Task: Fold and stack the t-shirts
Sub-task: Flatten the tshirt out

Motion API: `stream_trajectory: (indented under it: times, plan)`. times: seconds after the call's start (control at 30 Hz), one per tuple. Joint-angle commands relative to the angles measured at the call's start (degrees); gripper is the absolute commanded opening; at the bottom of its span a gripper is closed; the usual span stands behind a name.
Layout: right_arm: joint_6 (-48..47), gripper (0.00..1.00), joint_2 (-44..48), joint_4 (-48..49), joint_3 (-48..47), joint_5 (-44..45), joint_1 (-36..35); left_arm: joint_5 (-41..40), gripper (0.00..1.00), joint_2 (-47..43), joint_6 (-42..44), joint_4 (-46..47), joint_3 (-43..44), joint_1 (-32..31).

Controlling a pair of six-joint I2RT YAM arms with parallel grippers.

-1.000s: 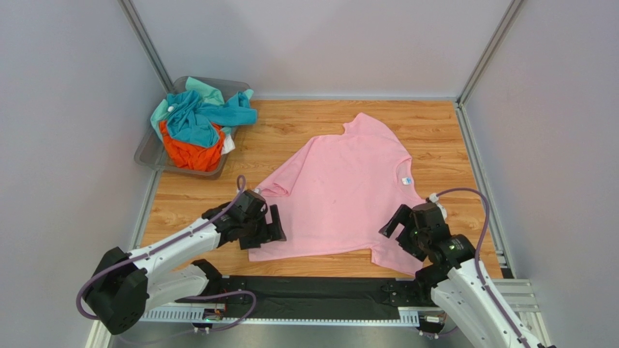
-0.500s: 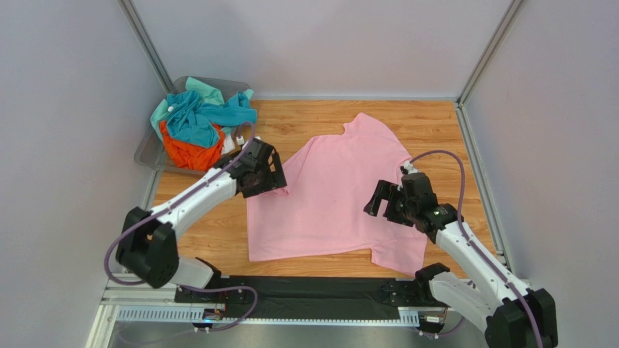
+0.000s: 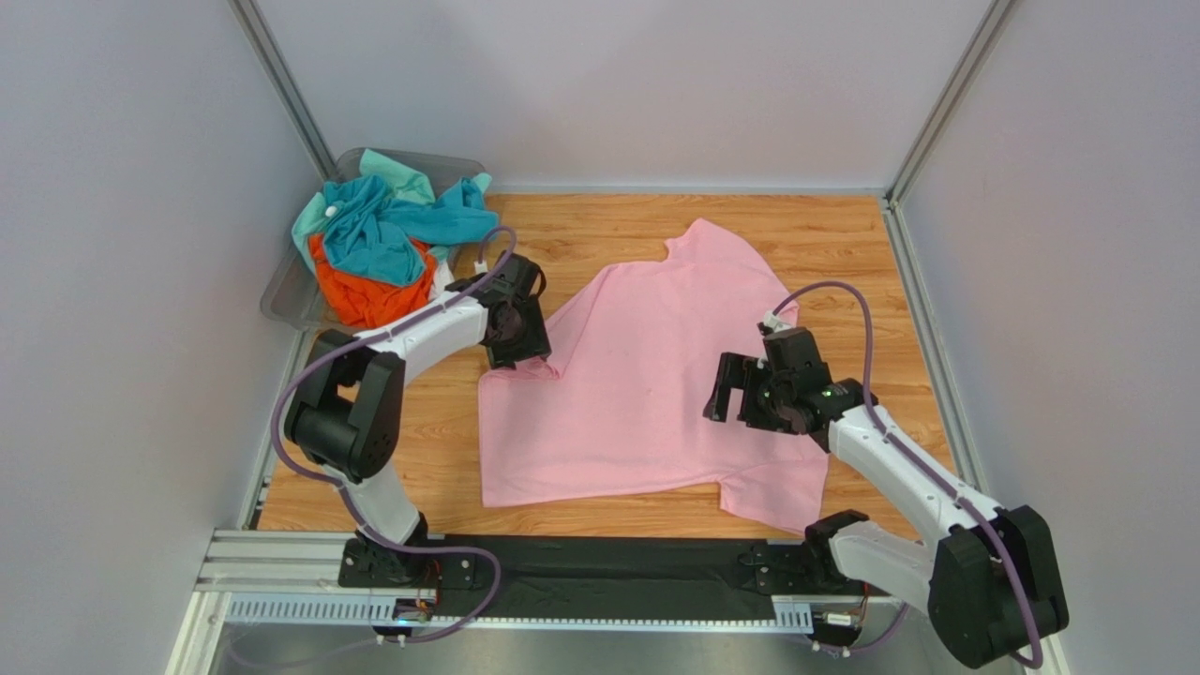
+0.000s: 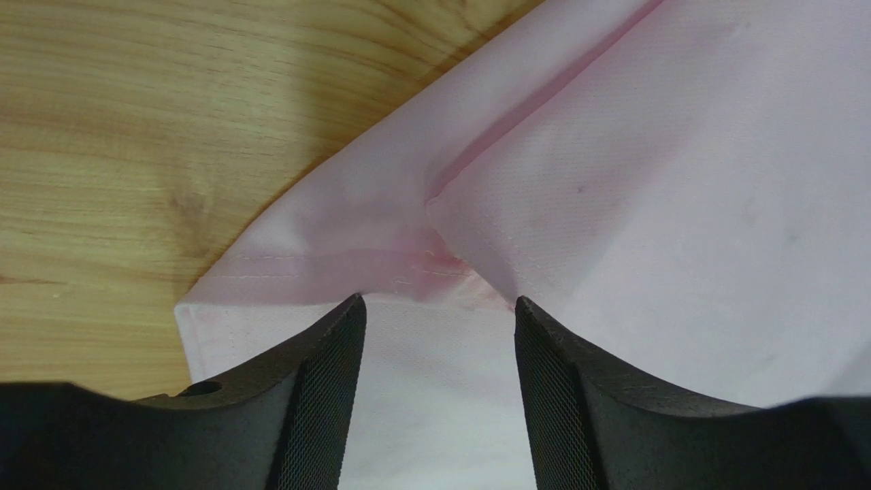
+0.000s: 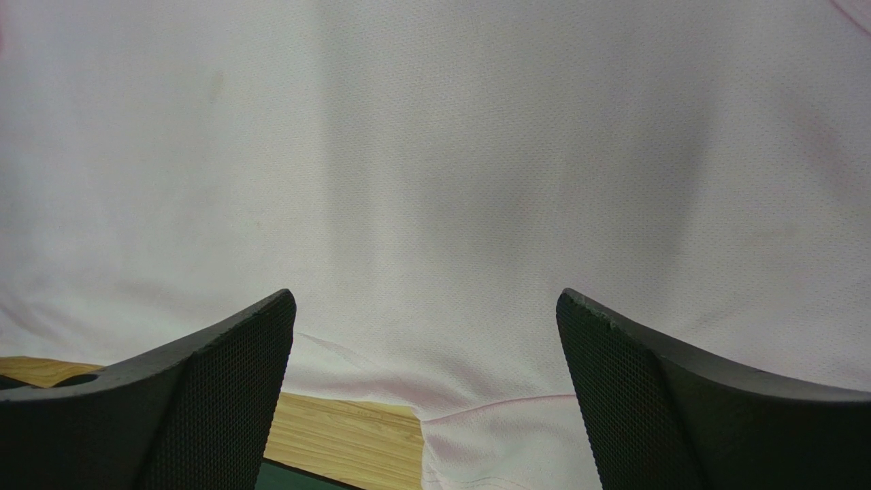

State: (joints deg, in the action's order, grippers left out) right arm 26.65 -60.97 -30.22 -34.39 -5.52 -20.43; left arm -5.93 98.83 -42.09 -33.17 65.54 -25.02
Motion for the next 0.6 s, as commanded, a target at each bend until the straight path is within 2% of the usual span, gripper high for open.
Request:
stream_trajectory:
  times: [0.0, 0.33, 0.57]
  plan:
    - [-1.5, 1.0, -1.5, 2.7, -2.0, 1.0, 0.0, 3.2, 0.62, -0.3, 0.9, 3.6, 1.7, 0.0]
    - [-2.0, 1.0, -3.8, 3.3, -2.0, 0.9, 0.0, 7.2, 0.59, 1.9, 0.5, 6.2, 2.8, 0.0]
    - [-2.2, 1.0, -4.1, 3.5, -1.8, 1.0, 0.0, 8.0, 0.54, 5.7, -0.1, 7.0, 4.9, -0.1]
